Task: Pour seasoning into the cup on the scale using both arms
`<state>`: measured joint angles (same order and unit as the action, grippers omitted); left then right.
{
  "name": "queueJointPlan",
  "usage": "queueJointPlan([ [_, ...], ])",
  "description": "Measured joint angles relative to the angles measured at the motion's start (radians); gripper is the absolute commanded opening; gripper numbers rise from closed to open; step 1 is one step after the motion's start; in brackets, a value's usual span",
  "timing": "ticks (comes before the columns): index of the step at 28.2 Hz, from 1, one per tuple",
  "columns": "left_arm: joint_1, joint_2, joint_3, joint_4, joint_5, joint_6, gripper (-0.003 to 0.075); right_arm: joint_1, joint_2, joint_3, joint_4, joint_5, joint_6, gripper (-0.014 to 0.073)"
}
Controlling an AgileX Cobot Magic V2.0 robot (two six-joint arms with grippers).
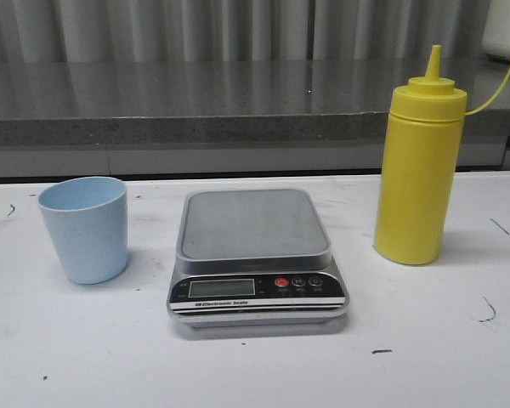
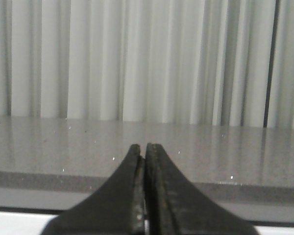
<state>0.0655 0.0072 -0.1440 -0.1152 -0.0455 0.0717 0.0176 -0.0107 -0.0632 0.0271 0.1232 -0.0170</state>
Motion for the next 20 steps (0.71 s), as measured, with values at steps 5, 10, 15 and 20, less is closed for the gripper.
queueJointPlan([
  [5, 0.0, 0.124, -0.21, 0.0, 0.158, 0.0, -0.002, 0.0, 0.036, -0.171, 0.0, 0.109, 0.0, -0.0062],
  [10, 0.0, 0.345, -0.373, 0.0, 0.304, 0.0, -0.002, 0.0, 0.223, -0.346, 0.0, 0.194, 0.0, -0.0062],
  [15, 0.0, 0.44, -0.389, 0.0, 0.324, 0.0, -0.002, 0.0, 0.392, -0.416, 0.004, 0.205, 0.0, -0.0062],
  [20, 0.0, 0.442, -0.389, 0.0, 0.325, 0.0, -0.0018, 0.0, 0.463, -0.421, 0.006, 0.203, 0.0, -0.006],
])
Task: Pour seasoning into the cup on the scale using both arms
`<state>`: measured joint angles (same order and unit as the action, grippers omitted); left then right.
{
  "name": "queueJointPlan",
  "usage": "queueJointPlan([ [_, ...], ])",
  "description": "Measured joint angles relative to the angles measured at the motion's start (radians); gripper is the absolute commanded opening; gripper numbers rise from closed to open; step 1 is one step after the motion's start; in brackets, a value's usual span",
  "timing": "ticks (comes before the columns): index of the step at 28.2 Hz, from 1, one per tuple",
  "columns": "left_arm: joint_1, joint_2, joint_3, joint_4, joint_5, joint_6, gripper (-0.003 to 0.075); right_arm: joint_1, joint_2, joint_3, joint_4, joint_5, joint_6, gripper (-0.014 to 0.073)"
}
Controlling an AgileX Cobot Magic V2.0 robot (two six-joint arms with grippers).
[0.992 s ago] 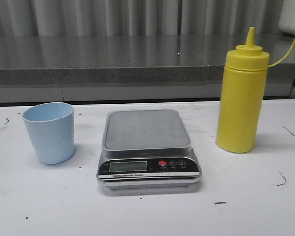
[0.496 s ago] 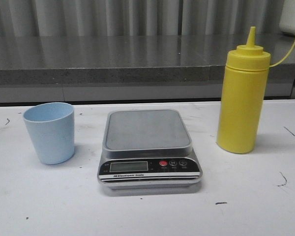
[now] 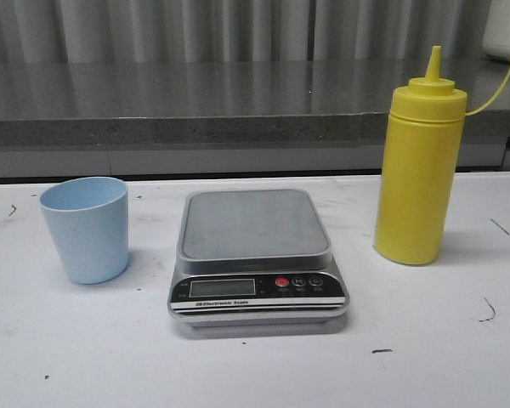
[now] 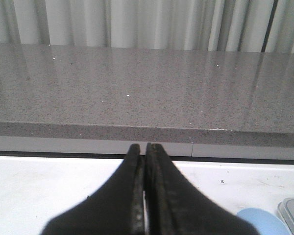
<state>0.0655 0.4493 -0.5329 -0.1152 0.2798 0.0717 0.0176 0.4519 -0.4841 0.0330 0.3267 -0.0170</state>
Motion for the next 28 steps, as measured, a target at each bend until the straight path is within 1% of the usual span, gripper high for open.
queueJointPlan([
  [1, 0.0, 0.0, 0.0, 0.0, 0.001, 0.0, -0.0014, 0.0, 0.01, 0.0, 0.0, -0.003, 0.0, -0.0056],
  [3, 0.0, 0.0, 0.0, 0.0, 0.002, 0.0, 0.0024, 0.0, 0.024, 0.0, 0.0, -0.007, 0.0, -0.0026],
  [5, 0.0, 0.0, 0.0, 0.0, 0.003, 0.0, 0.0092, 0.0, 0.032, 0.0, 0.0, -0.013, 0.0, 0.0028],
  [7, 0.0, 0.0, 0.0, 0.0, 0.003, -0.001, 0.0193, 0.0, 0.036, 0.0, 0.0, -0.018, 0.0, 0.0125],
  [8, 0.0, 0.0, 0.0, 0.0, 0.003, -0.001, 0.0263, 0.0, 0.036, 0.0, 0.0, -0.023, 0.0, 0.0169],
  [9, 0.0, 0.0, 0.0, 0.0, 0.003, -0.001, 0.0341, 0.0, 0.036, 0.0, 0.0, -0.022, 0.0, 0.0234],
  [10, 0.0, 0.0, 0.0, 0.0, 0.005, -0.001, 0.0403, 0.0, 0.038, 0.0, 0.0, -0.023, 0.0, 0.0285],
  [12, 0.0, 0.0, 0.0, 0.0, 0.005, -0.001, 0.0585, 0.0, 0.038, 0.0, 0.0, -0.025, 0.0, 0.0451],
  [13, 0.0, 0.0, 0.0, -0.002, 0.005, -0.001, 0.0652, 0.0, 0.038, 0.0, 0.0, -0.025, 0.0, 0.0524],
  [14, 0.0, 0.0, 0.0, -0.002, 0.005, -0.001, 0.07, 0.0, 0.038, 0.0, 0.0, -0.025, 0.0, 0.0584],
  [16, 0.0, 0.0, 0.0, -0.004, 0.007, -0.001, 0.0685, 0.0, 0.038, 0.0, 0.0, -0.026, 0.0, 0.0664],
  [19, 0.0, 0.0, 0.0, -0.004, 0.007, -0.002, 0.0652, 0.0, 0.038, 0.0, 0.0, -0.037, 0.0, 0.0647],
  [28, 0.0, 0.0, 0.0, -0.004, 0.007, -0.002, 0.0584, 0.0, 0.038, 0.0, 0.0, -0.047, 0.0, 0.0647],
])
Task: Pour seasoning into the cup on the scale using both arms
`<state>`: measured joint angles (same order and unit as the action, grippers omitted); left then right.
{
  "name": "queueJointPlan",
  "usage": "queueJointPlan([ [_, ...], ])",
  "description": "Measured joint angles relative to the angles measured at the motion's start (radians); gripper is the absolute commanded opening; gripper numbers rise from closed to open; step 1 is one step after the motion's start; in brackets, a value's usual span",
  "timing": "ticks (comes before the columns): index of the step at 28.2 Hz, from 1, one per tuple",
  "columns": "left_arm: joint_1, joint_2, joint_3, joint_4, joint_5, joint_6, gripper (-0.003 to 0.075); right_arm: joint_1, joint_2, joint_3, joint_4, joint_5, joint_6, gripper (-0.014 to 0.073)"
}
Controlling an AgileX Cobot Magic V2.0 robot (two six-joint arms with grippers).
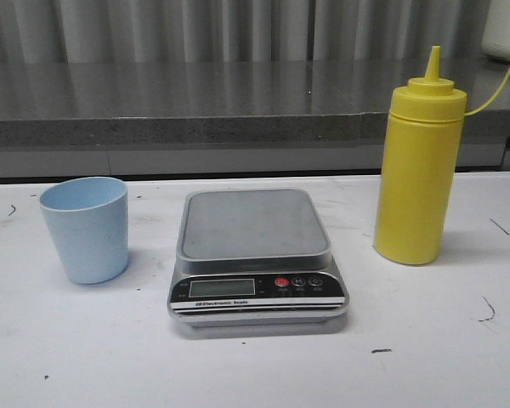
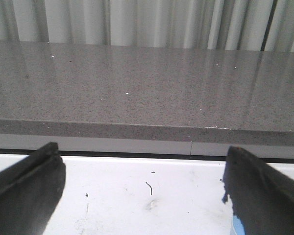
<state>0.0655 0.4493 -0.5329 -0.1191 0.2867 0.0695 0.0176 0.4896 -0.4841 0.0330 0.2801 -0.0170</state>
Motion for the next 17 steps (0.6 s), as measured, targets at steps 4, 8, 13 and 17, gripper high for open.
queueJointPlan([
  [4, 0.0, 0.0, 0.0, -0.044, -0.012, 0.0, 0.0549, 0.0, 0.0, 0.0, 0.0, 0.0, 0.0, 0.0647],
  [8, -0.003, 0.012, -0.003, -0.089, -0.014, 0.002, 0.0532, 0.0, 0.0, 0.0, 0.0, 0.0, 0.0, 0.0647],
  [13, -0.086, 0.117, -0.06, -0.102, 0.018, 0.028, 0.0532, 0.0, 0.0, 0.0, 0.0, 0.0, 0.0, 0.0647],
  [17, -0.225, 0.275, -0.139, -0.102, 0.042, 0.052, 0.0532, 0.0, 0.0, 0.0, 0.0, 0.0, 0.0, 0.0647],
])
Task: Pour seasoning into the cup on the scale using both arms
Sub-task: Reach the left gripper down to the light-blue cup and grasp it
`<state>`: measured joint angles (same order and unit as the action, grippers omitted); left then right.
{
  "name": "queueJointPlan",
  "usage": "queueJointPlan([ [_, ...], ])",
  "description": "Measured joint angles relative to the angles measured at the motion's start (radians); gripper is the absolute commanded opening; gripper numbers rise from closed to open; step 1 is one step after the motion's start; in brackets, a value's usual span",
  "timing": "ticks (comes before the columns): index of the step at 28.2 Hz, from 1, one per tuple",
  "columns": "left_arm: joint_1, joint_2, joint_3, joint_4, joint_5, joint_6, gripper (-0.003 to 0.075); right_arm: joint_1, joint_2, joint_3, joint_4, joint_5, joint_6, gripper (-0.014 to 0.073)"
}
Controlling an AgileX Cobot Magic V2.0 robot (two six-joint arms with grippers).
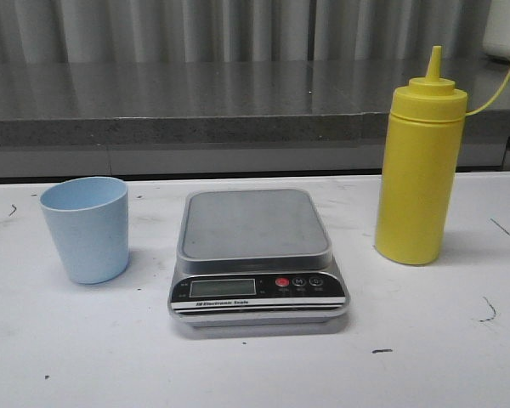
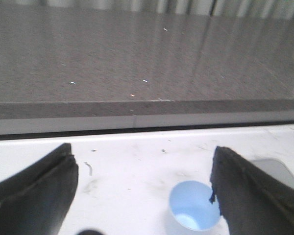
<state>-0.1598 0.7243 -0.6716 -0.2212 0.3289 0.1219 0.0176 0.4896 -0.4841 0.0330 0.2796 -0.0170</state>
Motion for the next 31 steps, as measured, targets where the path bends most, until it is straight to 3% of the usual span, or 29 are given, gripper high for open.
queueJointPlan([
  [6, -0.22, 0.244, -0.14, 0.036, 0.067, 0.039, 0.0531, 0.0, 0.0, 0.0, 0.0, 0.0, 0.0, 0.0647],
  [11, -0.318, 0.48, -0.303, 0.081, 0.222, 0.047, 0.0531, 0.0, 0.0, 0.0, 0.0, 0.0, 0.0, 0.0647],
  [19, -0.331, 0.826, -0.538, 0.125, 0.468, 0.049, 0.053, 0.0, 0.0, 0.0, 0.0, 0.0, 0.0, 0.0647],
  [31, -0.331, 1.123, -0.614, 0.211, 0.48, 0.049, 0.0399, 0.0, 0.0, 0.0, 0.0, 0.0, 0.0, 0.0647],
])
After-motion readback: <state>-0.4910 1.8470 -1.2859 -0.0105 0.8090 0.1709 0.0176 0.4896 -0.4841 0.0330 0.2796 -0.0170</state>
